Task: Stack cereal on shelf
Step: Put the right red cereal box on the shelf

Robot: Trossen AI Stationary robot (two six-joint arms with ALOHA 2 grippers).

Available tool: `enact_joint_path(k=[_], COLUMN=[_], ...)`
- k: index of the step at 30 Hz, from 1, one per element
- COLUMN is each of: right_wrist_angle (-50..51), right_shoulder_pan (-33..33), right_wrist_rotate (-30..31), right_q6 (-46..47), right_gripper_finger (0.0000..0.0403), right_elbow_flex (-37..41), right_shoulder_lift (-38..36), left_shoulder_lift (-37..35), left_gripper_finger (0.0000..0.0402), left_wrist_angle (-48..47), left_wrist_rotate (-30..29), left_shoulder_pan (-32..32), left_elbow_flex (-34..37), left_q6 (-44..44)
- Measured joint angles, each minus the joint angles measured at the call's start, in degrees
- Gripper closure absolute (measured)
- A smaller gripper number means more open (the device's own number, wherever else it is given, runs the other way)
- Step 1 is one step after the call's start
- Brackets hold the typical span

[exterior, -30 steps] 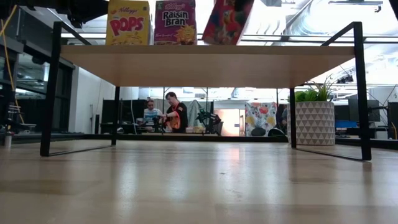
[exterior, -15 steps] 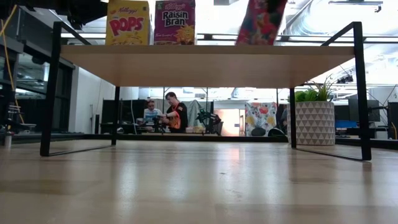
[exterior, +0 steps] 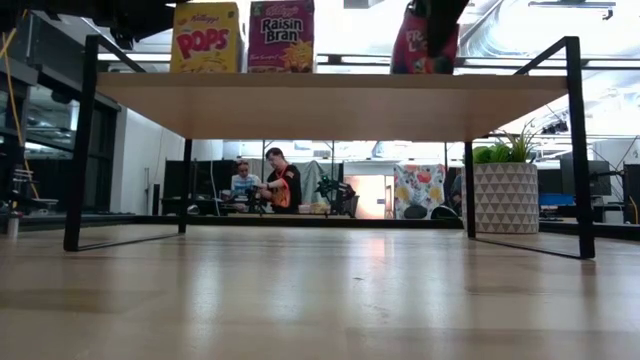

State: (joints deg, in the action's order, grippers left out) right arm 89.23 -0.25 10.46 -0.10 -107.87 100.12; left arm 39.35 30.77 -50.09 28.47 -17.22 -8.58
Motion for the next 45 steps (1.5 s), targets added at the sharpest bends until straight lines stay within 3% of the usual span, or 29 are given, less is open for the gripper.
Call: enact_joint_path(k=[25, 40, 45], right_wrist_angle=[-7.0, -7.7, -9.1], right_shoulder_pan=[-0.1, -0.2, -0.1], right_wrist_rotate=[1.7, -1.4, -2.9], right_q6=[1.6, 1.1, 1.1], right_gripper_finger=[0.026, 0.026, 0.0235], right_elbow_flex=[0.3, 0.3, 0.3], right_shoulder_lift=[0.4, 0.4, 0.5], left_shoulder_lift=[0.0, 0.0, 0.0], left_gripper_finger=[0.0181, 0.0181, 0.0181], left_wrist_angle=[-0.5, -0.5, 0.3], left_wrist_rotate=[0.0, 0.0, 3.0], left_shoulder_pan=[0.0, 0.1, 0.1], left_elbow_flex=[0.0, 0.0, 0.0], left_q6=[-0.1, -1.0, -0.7])
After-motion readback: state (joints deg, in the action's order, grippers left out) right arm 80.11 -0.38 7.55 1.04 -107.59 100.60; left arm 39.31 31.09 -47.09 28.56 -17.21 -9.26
